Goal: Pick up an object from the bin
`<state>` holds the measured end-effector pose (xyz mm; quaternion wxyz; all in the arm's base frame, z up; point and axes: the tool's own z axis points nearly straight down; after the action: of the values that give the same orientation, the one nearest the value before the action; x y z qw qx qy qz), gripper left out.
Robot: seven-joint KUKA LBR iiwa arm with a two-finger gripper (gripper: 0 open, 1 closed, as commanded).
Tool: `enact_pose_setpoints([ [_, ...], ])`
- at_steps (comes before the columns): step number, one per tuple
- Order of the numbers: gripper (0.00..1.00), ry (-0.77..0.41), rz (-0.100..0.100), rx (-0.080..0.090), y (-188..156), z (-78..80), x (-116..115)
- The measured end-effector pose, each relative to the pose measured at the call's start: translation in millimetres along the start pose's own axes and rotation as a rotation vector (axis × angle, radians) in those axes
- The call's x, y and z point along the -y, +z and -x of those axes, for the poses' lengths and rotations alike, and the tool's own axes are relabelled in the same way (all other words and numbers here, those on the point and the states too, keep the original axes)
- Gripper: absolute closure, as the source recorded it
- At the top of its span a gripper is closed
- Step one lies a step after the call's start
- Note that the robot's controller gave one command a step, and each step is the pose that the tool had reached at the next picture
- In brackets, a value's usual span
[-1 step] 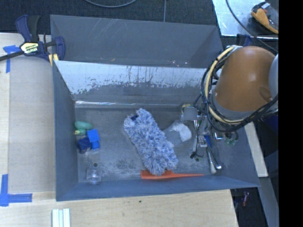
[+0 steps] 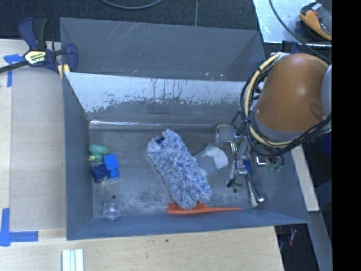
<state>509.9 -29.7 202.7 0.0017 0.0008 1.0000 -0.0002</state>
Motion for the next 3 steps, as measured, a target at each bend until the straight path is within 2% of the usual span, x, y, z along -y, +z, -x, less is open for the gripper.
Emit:
enact_pose_setpoints([
  [1, 0.0, -0.315, -0.001, 0.001, 87.0, 13.4, -14.2],
  [2, 0.0, -0.418, -0.002, 0.007, 56.3, 24.3, -7.4],
  [3, 0.0, -0.677, 0.002, -0.001, 102.8, 34.5, -44.5],
])
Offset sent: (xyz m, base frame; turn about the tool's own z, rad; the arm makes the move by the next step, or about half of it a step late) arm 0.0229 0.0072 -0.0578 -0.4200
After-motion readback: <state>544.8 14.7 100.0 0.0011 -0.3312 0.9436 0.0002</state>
